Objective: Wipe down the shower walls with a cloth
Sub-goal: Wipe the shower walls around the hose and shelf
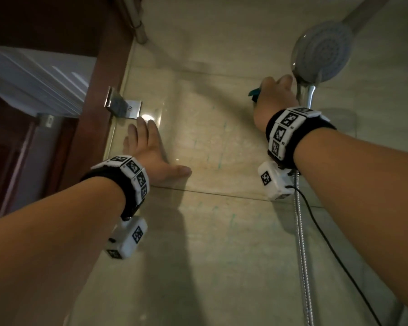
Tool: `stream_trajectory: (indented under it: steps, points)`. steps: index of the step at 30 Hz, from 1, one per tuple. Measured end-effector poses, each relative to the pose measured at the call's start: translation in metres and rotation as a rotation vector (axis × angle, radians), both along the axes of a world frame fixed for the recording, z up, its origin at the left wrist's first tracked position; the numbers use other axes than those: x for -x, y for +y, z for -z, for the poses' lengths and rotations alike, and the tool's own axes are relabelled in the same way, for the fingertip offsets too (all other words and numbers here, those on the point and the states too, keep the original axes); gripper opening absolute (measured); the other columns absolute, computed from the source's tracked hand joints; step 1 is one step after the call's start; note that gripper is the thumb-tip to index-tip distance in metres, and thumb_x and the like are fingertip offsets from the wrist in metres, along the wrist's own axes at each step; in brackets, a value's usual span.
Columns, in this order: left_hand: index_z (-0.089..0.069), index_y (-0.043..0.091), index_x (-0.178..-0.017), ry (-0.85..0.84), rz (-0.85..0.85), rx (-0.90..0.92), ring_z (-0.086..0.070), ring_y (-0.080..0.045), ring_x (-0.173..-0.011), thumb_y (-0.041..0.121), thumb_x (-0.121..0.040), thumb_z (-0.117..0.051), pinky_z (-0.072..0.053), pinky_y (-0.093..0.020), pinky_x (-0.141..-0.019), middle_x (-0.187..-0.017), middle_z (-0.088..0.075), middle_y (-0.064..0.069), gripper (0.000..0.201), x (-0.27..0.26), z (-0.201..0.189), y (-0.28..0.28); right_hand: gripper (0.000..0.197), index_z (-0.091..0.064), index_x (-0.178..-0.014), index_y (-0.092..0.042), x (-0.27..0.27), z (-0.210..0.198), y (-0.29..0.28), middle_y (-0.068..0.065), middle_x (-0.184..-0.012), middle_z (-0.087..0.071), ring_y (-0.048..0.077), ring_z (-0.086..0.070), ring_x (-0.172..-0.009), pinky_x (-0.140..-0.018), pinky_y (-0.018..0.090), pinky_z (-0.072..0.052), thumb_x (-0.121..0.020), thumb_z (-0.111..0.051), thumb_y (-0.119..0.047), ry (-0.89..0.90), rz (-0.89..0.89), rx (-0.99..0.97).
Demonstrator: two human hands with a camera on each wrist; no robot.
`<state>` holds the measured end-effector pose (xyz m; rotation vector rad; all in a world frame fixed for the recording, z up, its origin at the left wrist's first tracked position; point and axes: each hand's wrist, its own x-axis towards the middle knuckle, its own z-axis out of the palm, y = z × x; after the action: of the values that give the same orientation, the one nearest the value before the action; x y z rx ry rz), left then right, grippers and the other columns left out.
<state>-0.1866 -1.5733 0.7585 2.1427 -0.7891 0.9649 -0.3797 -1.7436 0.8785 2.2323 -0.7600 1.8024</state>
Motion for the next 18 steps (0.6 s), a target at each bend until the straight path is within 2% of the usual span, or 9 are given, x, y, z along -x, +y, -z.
stream_trajectory:
  steps: [4,8,12,15,18]
  points:
    - [0.025,0.018,-0.161,-0.073,0.032,0.052,0.026,-0.03,-0.157,0.098,-0.055,-0.064,0.01,-0.049,-0.127,-0.169,0.032,-0.006,0.159,-0.016,0.008,-0.007,0.032,-0.047,-0.13,-0.006,-0.019,-0.001,-0.002,0.018,-0.144,-0.031,0.045,-0.053,-0.118,-0.091,0.046,-0.045,-0.099,-0.051,-0.011,0.03,0.05,-0.12]
    - [0.023,0.016,-0.162,-0.107,0.049,0.059,0.026,-0.029,-0.157,0.095,-0.059,-0.064,0.01,-0.048,-0.128,-0.169,0.03,-0.007,0.156,-0.018,0.012,-0.005,0.03,-0.047,-0.128,-0.009,-0.019,0.018,-0.006,0.017,-0.138,-0.034,0.04,-0.057,-0.091,-0.08,0.042,-0.043,-0.1,-0.052,-0.017,0.025,-0.017,-0.117]
    - [0.024,0.016,-0.161,-0.132,0.06,0.035,0.027,-0.03,-0.156,0.095,-0.062,-0.063,0.011,-0.049,-0.128,-0.169,0.03,-0.008,0.154,-0.019,0.014,-0.003,0.032,-0.048,-0.127,-0.008,-0.02,0.053,-0.007,0.018,-0.134,-0.037,0.044,-0.062,-0.095,-0.077,0.038,-0.044,-0.101,-0.053,-0.026,0.044,-0.034,-0.109]
    - [0.024,0.016,-0.161,-0.145,0.056,0.019,0.027,-0.031,-0.156,0.096,-0.064,-0.06,0.011,-0.049,-0.127,-0.169,0.031,-0.008,0.151,-0.019,0.016,-0.002,0.029,-0.05,-0.125,-0.012,-0.024,0.085,-0.006,0.015,-0.133,-0.038,0.041,-0.059,-0.099,-0.076,0.036,-0.039,-0.099,-0.052,-0.022,0.009,-0.062,-0.11]
    - [0.022,0.015,-0.162,-0.153,0.06,0.022,0.024,-0.031,-0.157,0.095,-0.064,-0.061,0.01,-0.05,-0.128,-0.17,0.028,-0.009,0.152,-0.019,0.017,-0.001,0.021,-0.049,-0.116,-0.018,-0.024,0.116,-0.006,0.009,-0.129,-0.037,0.033,-0.055,-0.095,-0.076,0.034,-0.037,-0.096,-0.051,-0.016,0.01,-0.124,-0.132]
